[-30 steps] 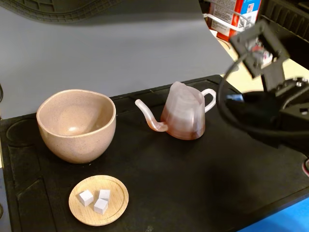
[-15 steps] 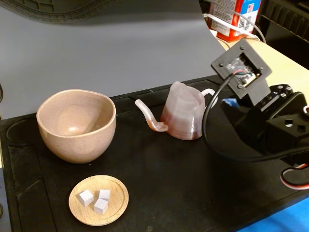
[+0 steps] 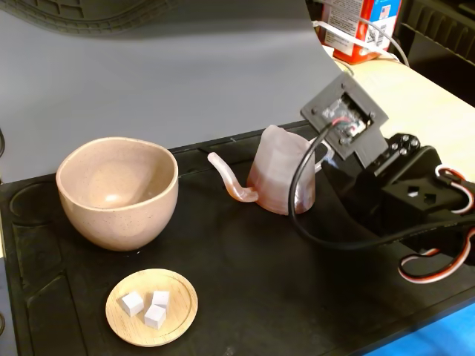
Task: Pick up a kettle and pour liquid into a cup.
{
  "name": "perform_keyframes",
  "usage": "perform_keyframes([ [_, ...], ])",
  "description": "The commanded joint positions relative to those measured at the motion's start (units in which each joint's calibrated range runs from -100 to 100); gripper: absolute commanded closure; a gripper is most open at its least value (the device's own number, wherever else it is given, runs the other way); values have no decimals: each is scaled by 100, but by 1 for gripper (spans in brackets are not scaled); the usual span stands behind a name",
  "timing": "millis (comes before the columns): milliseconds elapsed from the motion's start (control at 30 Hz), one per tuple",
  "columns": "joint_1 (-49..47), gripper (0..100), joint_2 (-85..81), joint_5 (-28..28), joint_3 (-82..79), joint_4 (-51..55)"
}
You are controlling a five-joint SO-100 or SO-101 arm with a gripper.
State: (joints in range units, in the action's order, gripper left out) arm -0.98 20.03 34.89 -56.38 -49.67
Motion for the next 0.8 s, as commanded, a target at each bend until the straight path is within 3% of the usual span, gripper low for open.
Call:
perform_keyframes([
  [0,3,85,172,-12,384,-113],
  [767,117,85,889,-316,1618,-121],
])
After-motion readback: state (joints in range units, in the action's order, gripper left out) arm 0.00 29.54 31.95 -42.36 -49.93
